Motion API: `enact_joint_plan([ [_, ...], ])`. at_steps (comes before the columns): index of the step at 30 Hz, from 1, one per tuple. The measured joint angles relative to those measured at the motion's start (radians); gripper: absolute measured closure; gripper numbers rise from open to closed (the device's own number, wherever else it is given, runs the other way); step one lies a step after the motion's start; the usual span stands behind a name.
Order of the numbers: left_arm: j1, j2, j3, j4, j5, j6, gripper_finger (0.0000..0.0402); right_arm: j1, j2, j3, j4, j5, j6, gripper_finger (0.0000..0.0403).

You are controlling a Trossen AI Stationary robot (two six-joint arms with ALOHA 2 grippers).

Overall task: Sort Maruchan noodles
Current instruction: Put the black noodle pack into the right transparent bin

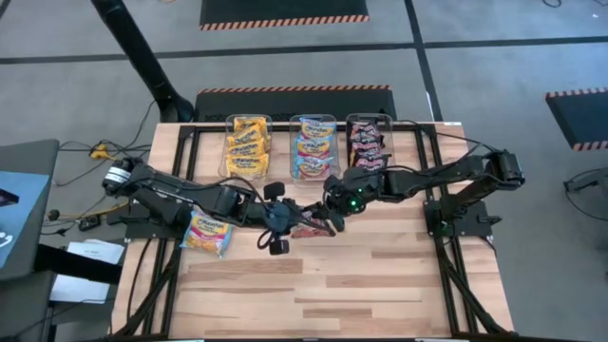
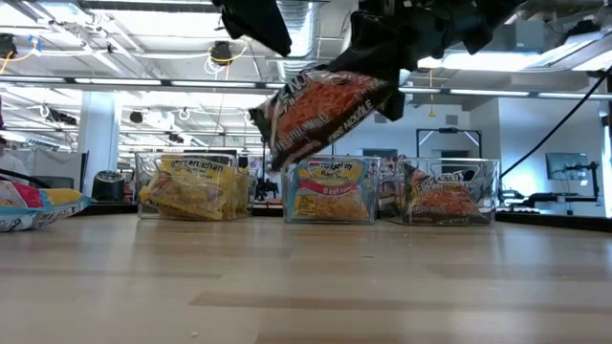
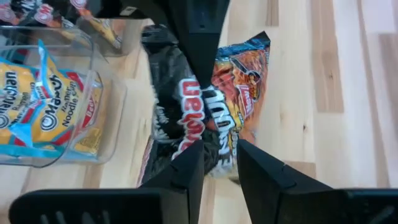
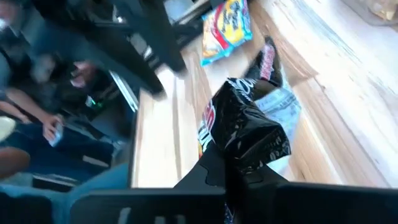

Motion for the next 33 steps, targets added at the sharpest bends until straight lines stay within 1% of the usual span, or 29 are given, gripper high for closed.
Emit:
enact_joint_plan([
  [5, 0.000, -0.052, 0.000, -0.009, -0.003, -0.035, 0.0318, -0.003, -0.052, 0.000, -0.093, 0.002, -0.051, 0.0396],
  [7, 0.000, -0.078, 0.000, -0.014, -0.004, -0.041, 0.0320, -0.005, -0.088, 0.000, -0.143, 0.022, -0.079, 0.0396],
  [13, -0.003, -0.141, 0.000, -0.030, -0.006, -0.041, 0.0324, -0.025, -0.226, 0.000, -0.317, 0.146, -0.199, 0.0396],
  [17, -0.003, -0.172, 0.000, -0.051, -0.010, -0.041, 0.0324, -0.062, -0.330, 0.001, -0.427, 0.240, -0.286, 0.0396],
  [20, -0.003, -0.184, 0.000, -0.059, -0.014, -0.040, 0.0324, -0.101, -0.407, 0.001, -0.487, 0.292, -0.365, 0.0396],
  [23, -0.003, -0.189, 0.000, -0.059, -0.015, -0.037, 0.0324, -0.152, -0.477, 0.001, -0.521, 0.314, -0.443, 0.0397],
  [28, -0.003, -0.189, 0.000, -0.075, -0.015, -0.037, 0.0324, -0.255, -0.574, 0.001, -0.580, 0.317, -0.594, 0.0397],
  [33, -0.003, -0.189, 0.000, -0.083, -0.015, -0.038, 0.0324, -0.360, -0.618, 0.001, -0.660, 0.317, -0.725, 0.0397],
])
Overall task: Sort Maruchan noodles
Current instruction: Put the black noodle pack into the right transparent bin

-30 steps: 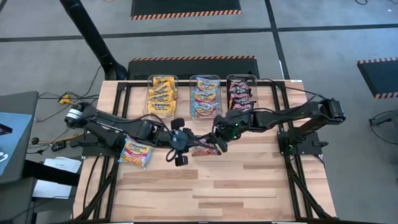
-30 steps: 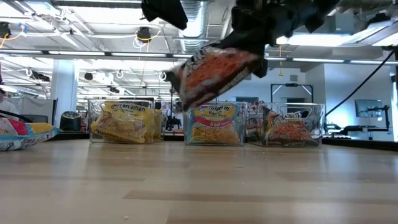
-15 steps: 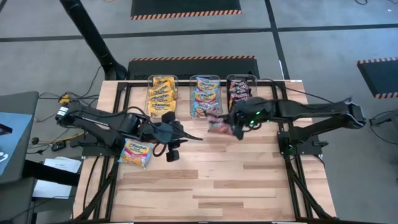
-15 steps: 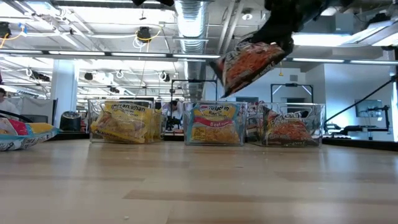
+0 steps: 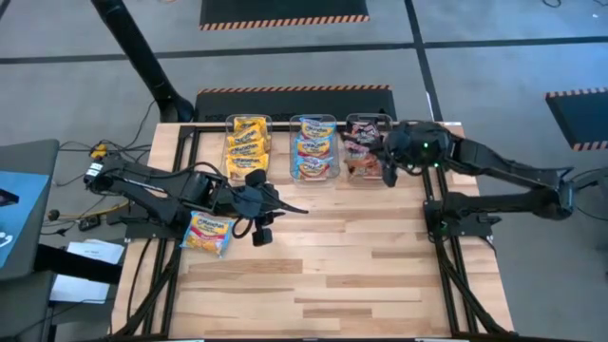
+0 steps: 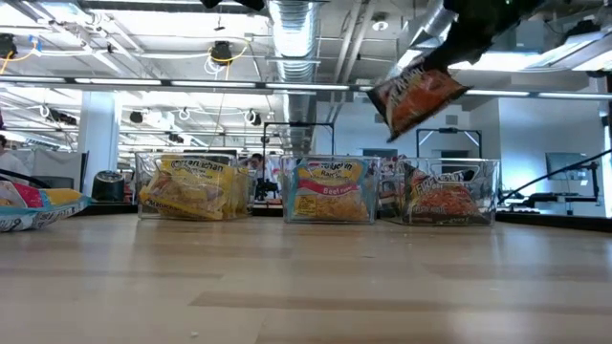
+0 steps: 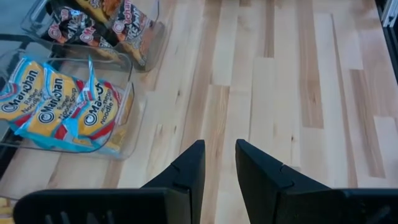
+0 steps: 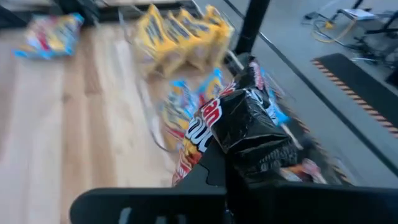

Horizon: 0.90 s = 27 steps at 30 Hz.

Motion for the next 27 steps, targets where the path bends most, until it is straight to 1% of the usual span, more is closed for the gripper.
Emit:
enact_joint_plan([
  [2, 0.000, 0.000, 0.000, -0.001, 0.002, 0.000, 0.0324, -0.042, -0.005, 0.000, -0.027, -0.010, -0.043, 0.0397],
  [7, 0.000, 0.000, 0.000, 0.000, 0.002, -0.001, 0.0324, -0.143, -0.003, 0.000, -0.072, -0.085, -0.108, 0.0397],
  [13, 0.000, 0.000, 0.000, 0.000, 0.002, -0.002, 0.0324, -0.238, 0.010, 0.000, -0.115, -0.209, -0.172, 0.0397],
  [16, 0.000, 0.000, 0.000, 0.000, 0.002, -0.002, 0.0324, -0.271, 0.032, 0.000, -0.142, -0.219, -0.216, 0.0397],
  [21, 0.000, 0.000, 0.000, 0.000, 0.001, -0.002, 0.0324, -0.320, 0.090, 0.000, -0.144, -0.332, -0.264, 0.0397],
  [27, 0.001, 0.000, 0.000, -0.006, 0.001, -0.002, 0.0324, -0.338, 0.154, 0.000, -0.148, -0.413, -0.271, 0.0397],
])
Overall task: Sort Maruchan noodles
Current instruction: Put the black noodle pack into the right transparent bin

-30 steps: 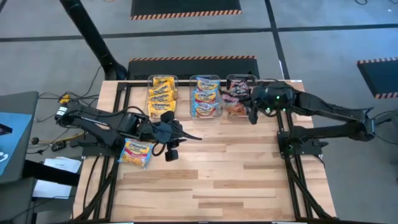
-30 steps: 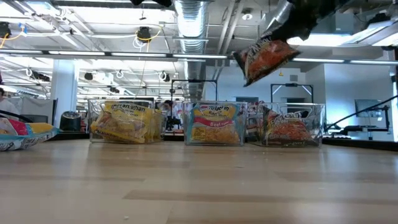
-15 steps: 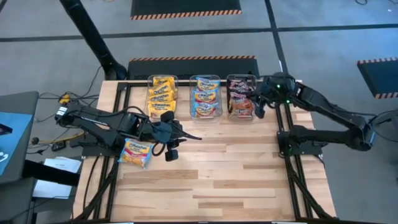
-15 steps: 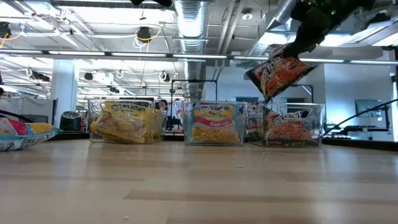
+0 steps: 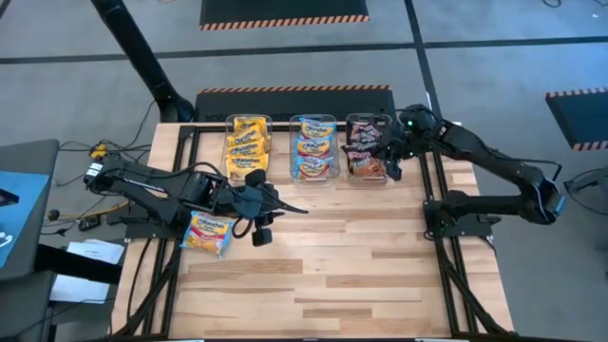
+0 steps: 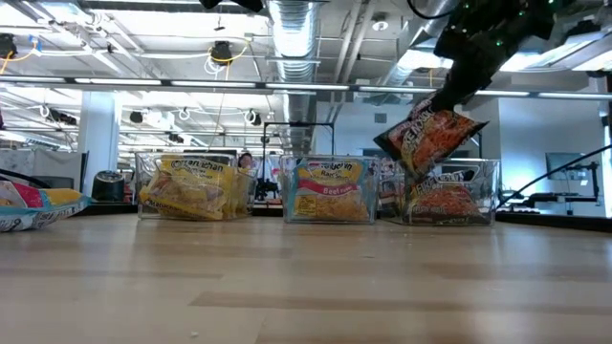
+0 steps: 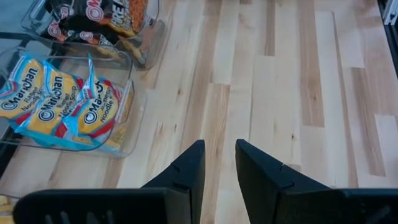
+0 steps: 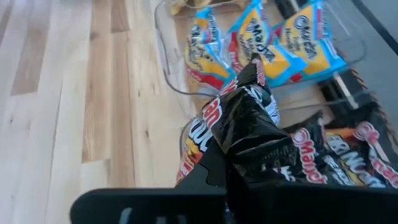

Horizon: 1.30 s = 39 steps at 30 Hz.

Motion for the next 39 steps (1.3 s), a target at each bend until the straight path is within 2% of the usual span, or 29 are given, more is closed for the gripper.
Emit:
enact_joint_plan([
  [10, 0.000, 0.000, 0.000, -0.008, -0.001, 0.000, 0.0324, -0.012, 0.106, 0.000, -0.025, 0.005, -0.019, 0.0397],
  [16, 0.000, 0.001, 0.000, -0.009, -0.001, 0.002, 0.0324, 0.004, 0.162, 0.000, -0.020, 0.109, -0.019, 0.0397],
  [23, 0.000, 0.001, 0.000, -0.009, -0.001, 0.010, 0.0324, 0.038, 0.188, 0.000, -0.101, 0.170, -0.010, 0.0396],
  [27, 0.000, 0.001, 0.000, -0.009, -0.001, 0.010, 0.0324, 0.077, 0.187, 0.000, -0.138, 0.248, 0.032, 0.0381],
  [33, 0.000, 0.001, 0.000, -0.009, -0.001, 0.011, 0.0324, 0.113, 0.187, 0.000, -0.147, 0.277, 0.066, 0.0356],
  [39, 0.000, 0.001, 0.000, -0.009, -0.001, 0.011, 0.0324, 0.129, 0.187, 0.000, -0.167, 0.358, 0.146, 0.0348],
])
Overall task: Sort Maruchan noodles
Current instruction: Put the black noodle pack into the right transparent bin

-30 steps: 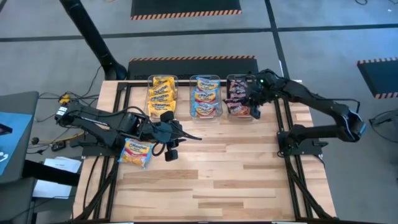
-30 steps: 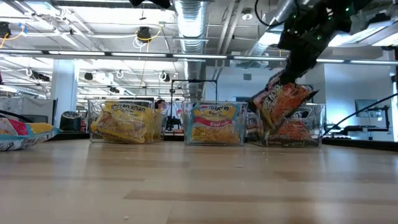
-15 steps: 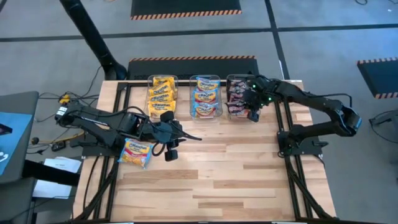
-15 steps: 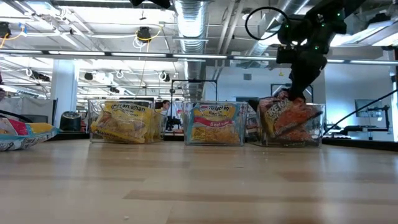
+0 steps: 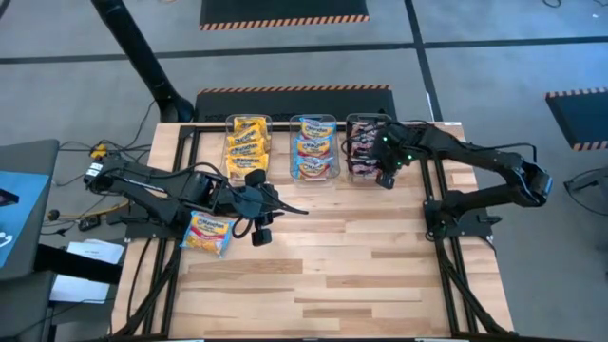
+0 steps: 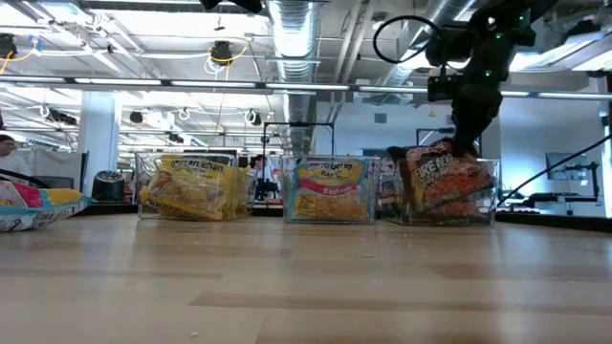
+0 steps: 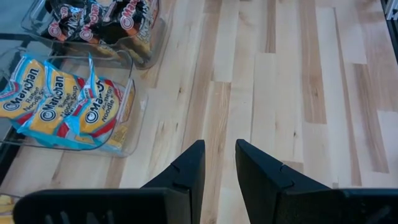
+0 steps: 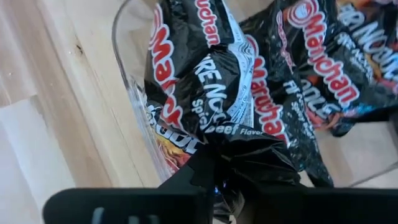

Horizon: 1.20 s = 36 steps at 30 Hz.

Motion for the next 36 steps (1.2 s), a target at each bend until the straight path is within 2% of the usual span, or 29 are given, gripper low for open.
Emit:
enact_joint_plan([
  [8, 0.000, 0.000, 0.000, 0.000, 0.000, 0.008, 0.0324, 0.000, 0.000, 0.000, -0.034, -0.001, 0.072, 0.0322],
  [21, 0.000, 0.000, 0.000, 0.001, 0.000, 0.006, 0.0324, 0.059, 0.000, 0.003, -0.010, -0.021, 0.126, 0.0216],
  [25, 0.001, 0.000, 0.000, 0.001, 0.000, 0.004, 0.0324, 0.065, 0.000, 0.053, -0.016, -0.021, 0.128, 0.0210],
  [31, 0.001, 0.000, 0.000, 0.002, 0.000, 0.004, 0.0324, 0.064, -0.001, 0.156, -0.130, 0.027, 0.128, 0.0218],
  [36, 0.001, 0.000, 0.000, 0.003, 0.000, 0.004, 0.0324, 0.066, -0.001, 0.202, -0.099, 0.026, 0.133, 0.0226],
])
